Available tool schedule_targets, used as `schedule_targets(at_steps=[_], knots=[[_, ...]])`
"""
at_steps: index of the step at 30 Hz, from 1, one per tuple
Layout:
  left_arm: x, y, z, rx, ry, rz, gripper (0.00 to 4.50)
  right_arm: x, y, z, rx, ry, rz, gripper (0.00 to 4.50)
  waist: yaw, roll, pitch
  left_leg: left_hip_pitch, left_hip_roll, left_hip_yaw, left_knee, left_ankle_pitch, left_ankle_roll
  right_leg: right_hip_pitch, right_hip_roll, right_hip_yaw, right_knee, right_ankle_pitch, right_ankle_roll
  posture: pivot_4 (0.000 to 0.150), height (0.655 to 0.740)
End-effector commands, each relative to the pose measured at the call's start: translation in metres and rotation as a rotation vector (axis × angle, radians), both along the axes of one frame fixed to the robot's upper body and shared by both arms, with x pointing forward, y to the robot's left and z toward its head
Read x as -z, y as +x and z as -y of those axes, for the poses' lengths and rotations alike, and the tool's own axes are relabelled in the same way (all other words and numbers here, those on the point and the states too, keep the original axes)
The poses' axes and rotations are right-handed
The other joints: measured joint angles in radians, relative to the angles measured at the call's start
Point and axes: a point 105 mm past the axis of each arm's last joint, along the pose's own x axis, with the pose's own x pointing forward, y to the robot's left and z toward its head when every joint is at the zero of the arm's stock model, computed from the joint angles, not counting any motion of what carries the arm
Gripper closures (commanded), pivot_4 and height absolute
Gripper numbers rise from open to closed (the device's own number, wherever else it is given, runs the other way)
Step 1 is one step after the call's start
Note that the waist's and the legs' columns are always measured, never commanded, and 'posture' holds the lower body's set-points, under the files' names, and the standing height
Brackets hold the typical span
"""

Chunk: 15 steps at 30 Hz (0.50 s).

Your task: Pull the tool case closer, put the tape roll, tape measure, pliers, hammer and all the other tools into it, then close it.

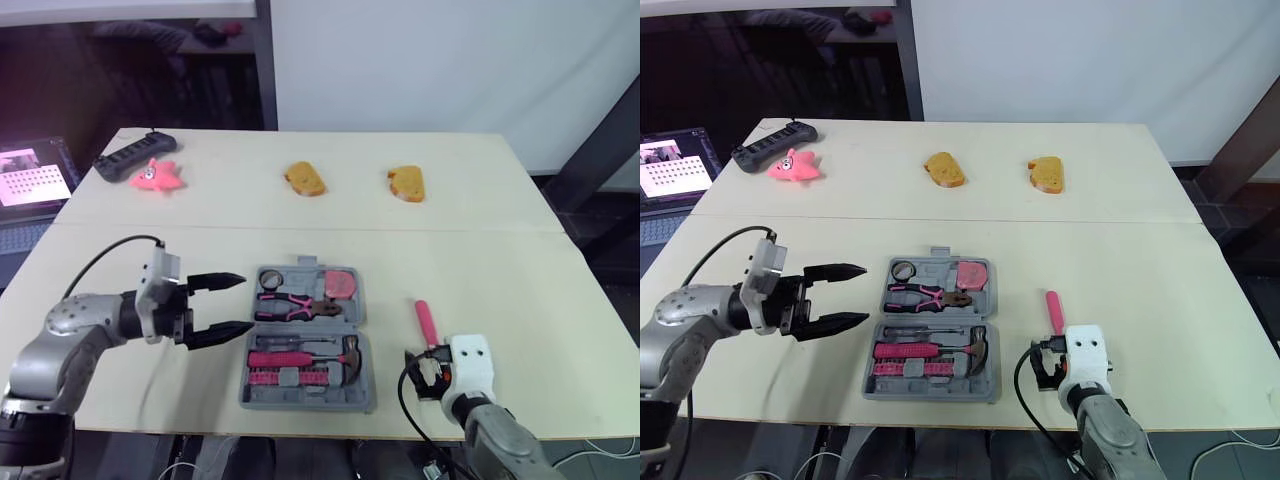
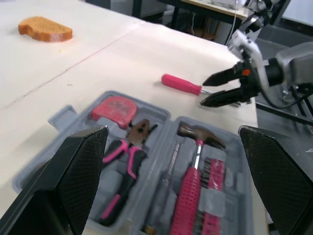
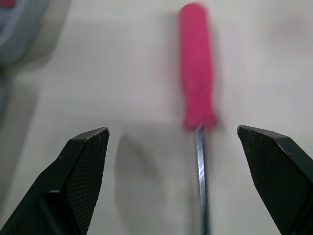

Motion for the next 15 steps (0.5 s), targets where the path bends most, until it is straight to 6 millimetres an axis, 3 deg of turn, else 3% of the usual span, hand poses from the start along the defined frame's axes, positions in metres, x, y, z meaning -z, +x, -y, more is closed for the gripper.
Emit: schedule_targets(at_steps=[1,8,11,15], knots=[[-0.004,-0.0011,0.003,0.033,0.006,0.002,0.0,0.0066,0.005,0.0062,0.04,0.003,0.017,0.06,-0.001,0.0,0.0,0.0,0.0,0.0,-0.001,0.0,0.0,0.0,0.0,0.0,0.0,0.001,0.002,0.15,0.74],[-0.0043,-0.0016,0.0013,0.03,0.011,-0.002,0.0,0.0122,0.0038,0.0089,0.026,-0.023,0.01,0.06,0.001,0.0,0.0,0.0,0.0,0.0,0.0,0.0,0.0,0.0,0.0,0.0,0.0,0.001,0.002,0.15,0.74],[-0.0038,-0.0041,0.001,0.026,0.012,-0.002,0.0,0.0145,0.0008,0.0082,0.017,-0.018,-0.005,0.94,0.001,0.0,0.0,0.0,0.0,0.0,0.0,0.0,0.0,0.001,0.0,0.0,0.0,0.0,0.0,0.15,0.74],[-0.0037,-0.0055,0.0008,0.021,0.01,-0.004,0.0,0.0106,0.0037,0.0066,-0.002,-0.025,0.011,2.99,0.002,0.0,0.0,0.0,0.0,0.0,0.0,0.0,0.0,0.001,0.0,0.0,0.0,0.0,0.0,0.15,0.74]])
